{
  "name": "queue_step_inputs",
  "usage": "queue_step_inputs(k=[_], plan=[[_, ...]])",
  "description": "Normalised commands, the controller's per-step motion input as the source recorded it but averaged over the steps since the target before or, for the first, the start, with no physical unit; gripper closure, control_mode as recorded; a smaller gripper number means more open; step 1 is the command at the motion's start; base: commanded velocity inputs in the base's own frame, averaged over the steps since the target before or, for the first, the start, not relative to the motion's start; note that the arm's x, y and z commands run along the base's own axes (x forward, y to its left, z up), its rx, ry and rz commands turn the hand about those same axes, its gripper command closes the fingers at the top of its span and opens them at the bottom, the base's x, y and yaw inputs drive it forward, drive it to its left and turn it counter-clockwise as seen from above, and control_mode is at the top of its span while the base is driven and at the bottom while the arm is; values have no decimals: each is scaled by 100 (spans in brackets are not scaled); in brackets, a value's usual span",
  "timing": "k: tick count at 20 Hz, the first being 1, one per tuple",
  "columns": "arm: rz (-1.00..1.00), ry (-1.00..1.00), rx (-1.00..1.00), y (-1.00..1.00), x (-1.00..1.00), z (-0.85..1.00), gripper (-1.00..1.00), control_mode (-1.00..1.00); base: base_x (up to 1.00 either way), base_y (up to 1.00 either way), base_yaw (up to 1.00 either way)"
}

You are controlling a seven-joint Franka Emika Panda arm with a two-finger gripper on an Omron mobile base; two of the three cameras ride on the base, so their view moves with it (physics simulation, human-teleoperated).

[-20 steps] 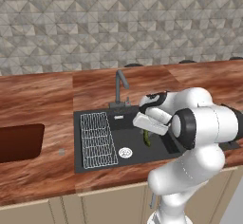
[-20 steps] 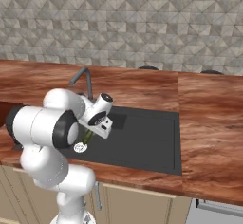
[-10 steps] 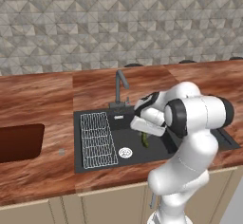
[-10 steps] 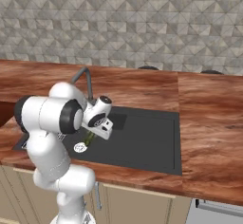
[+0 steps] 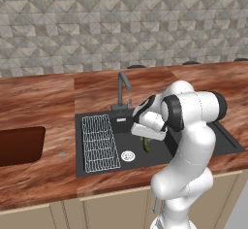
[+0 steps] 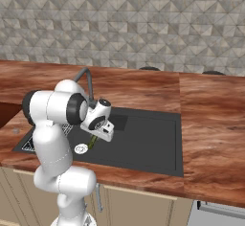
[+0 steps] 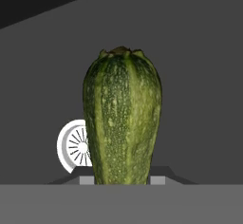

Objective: Pick up all produce items and place them in the sink. Turn on the sink faucet to wash them. Then turn the sink off and put them in the tray.

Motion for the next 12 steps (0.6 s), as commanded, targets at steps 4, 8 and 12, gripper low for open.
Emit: queue_step_inputs(k=[4,8,12], plan=[[0,0,-5,0,12,-27,100,-100,0,0,0],[0,0,-4,0,7,-25,100,-100,0,0,0],[0,0,-4,0,6,-26,100,-100,0,0,0]])
